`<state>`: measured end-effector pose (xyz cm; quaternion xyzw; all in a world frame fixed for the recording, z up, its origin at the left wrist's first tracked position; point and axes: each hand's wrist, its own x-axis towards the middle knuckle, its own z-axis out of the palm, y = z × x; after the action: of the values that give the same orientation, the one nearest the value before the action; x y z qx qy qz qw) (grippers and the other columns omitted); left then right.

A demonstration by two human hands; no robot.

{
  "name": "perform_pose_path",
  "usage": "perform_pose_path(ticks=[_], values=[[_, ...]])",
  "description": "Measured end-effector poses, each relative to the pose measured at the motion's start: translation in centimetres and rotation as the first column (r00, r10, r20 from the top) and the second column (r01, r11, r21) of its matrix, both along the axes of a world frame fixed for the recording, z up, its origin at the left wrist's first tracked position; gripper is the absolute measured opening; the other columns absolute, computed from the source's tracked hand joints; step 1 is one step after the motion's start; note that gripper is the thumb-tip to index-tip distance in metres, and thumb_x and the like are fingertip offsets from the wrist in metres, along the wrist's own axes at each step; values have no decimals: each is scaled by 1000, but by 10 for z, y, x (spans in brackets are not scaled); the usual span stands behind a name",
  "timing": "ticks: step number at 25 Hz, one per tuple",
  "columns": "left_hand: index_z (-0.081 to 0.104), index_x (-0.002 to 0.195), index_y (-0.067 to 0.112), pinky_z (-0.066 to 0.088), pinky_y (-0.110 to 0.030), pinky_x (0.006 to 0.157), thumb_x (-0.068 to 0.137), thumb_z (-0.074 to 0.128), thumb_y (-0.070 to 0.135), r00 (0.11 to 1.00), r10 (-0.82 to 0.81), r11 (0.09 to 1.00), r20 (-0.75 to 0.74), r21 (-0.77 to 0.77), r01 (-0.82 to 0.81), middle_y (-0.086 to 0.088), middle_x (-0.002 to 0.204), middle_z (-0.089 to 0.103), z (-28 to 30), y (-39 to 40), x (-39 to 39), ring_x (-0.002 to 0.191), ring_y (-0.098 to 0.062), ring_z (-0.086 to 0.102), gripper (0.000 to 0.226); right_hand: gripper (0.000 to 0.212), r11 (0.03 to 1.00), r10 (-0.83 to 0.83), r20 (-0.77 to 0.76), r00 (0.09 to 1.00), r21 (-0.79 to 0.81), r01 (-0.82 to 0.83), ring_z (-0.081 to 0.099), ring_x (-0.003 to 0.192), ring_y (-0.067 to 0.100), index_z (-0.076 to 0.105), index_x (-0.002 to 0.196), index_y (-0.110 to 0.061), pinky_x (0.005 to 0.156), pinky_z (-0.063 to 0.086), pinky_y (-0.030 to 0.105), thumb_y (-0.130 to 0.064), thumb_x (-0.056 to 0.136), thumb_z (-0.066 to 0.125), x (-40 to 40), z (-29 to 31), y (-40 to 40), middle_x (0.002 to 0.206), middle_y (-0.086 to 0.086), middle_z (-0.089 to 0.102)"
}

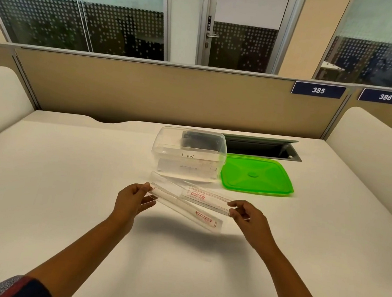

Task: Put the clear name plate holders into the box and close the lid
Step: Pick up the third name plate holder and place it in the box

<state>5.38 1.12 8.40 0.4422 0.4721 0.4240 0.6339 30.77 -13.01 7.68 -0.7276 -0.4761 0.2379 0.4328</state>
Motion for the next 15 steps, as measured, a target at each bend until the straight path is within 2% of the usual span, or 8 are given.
perform_pose_path(ticks=[2,5,8,11,12,15], values=[[60,79,4,60,-21,59,93,52,17,995,29,996,100,-81,-21,-13,87,64,3,1,0,80,-27,64,21,12,1000,4,-99,995,-15,-5,60,68,6,62,95,-23,60,45,7,-16,93,53,-4,-2,0,80,-7,67],[61,79,5,60,-22,53,91,55,16,981,98,981,166,-181,-67,-11,85,63,7,5,4,78,-27,64,17,23,999,45,-245,968,-9,-48,61,63,9,61,103,-15,61,46,15,-19,99,39,-10,1,5,78,-5,69],[64,79,8,60,-25,52,89,59,19,985,128,974,116,-201,-103,-6,85,62,11,9,10,75,-23,62,16,16,996,2,-359,933,84,31,62,57,7,55,97,-19,62,47,21,-20,99,38,-18,8,13,78,-2,70],[65,79,13,55,-29,58,88,60,25,993,117,984,-7,-136,-117,-1,86,63,12,12,13,74,-20,59,16,7,978,-66,-429,901,150,143,64,52,0,47,98,-15,58,50,15,-18,98,41,-18,16,24,80,-2,68],[65,78,14,54,-28,60,88,60,26,994,103,988,-24,-115,-105,0,86,64,12,13,14,73,-19,59,16,11,978,-70,-414,908,152,145,64,54,0,50,99,-15,58,50,13,-18,99,39,-17,19,28,83,-3,67],[67,78,16,56,-25,56,88,59,28,997,73,994,-38,-83,-76,-1,86,64,18,23,15,72,-19,59,18,30,978,-40,-384,922,175,115,64,66,10,61,88,-20,64,49,19,-18,100,34,-13,28,40,90,1,67]])
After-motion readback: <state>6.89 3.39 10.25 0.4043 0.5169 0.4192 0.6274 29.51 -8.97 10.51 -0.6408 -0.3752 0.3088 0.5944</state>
